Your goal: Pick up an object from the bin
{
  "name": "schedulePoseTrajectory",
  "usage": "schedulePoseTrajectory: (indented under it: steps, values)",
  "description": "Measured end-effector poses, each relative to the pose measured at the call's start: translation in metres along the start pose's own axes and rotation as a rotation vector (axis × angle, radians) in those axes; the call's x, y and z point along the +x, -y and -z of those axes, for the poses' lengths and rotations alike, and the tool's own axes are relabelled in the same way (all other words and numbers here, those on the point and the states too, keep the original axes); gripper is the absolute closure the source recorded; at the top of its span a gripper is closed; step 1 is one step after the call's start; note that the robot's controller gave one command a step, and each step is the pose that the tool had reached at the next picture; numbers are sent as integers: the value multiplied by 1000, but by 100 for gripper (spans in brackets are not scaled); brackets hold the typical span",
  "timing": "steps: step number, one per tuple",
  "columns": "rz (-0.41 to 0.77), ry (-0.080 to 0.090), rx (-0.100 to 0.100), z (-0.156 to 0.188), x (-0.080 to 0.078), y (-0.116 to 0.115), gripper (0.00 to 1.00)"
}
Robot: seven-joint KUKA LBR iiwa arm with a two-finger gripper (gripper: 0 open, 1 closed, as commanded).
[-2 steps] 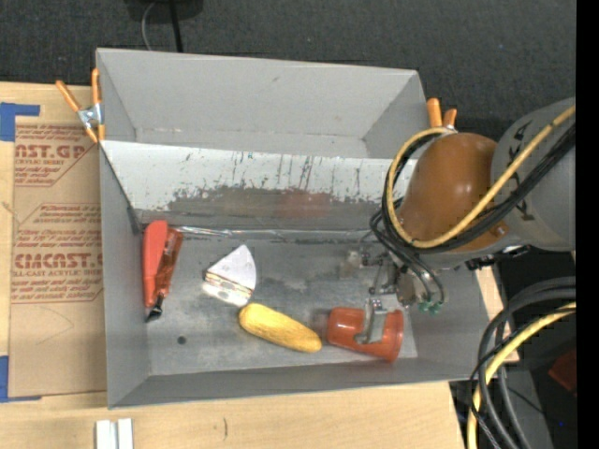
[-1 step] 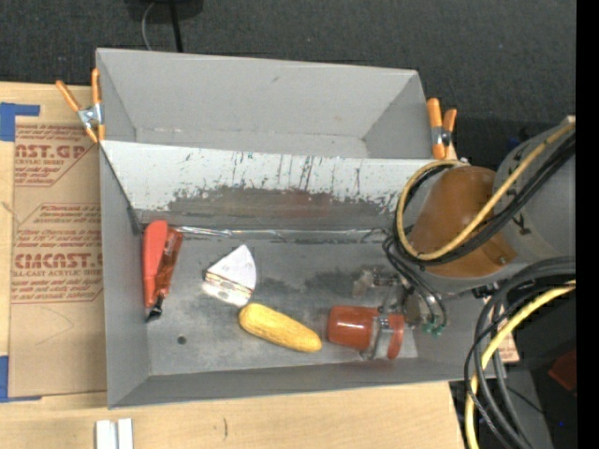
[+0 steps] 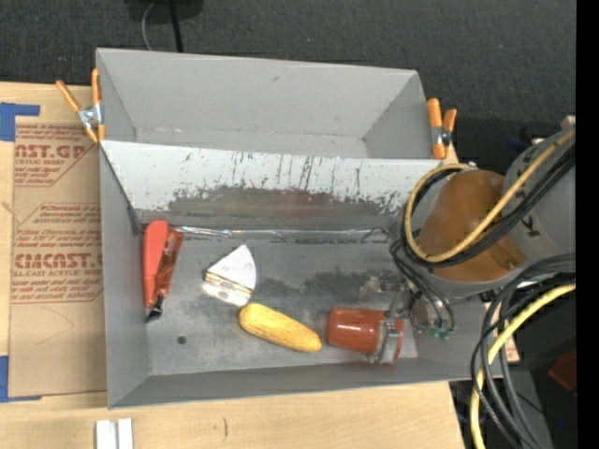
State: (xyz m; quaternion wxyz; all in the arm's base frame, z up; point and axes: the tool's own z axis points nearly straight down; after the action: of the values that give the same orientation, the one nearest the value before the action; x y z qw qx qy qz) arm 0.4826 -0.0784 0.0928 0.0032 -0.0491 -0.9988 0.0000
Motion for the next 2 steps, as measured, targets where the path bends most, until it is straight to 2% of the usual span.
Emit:
schedulePoseTrajectory:
  steps: [1, 2]
  values:
    - [134, 6, -1, 15, -1, -5, 0]
    - [49, 5, -1, -7, 1, -4, 0]
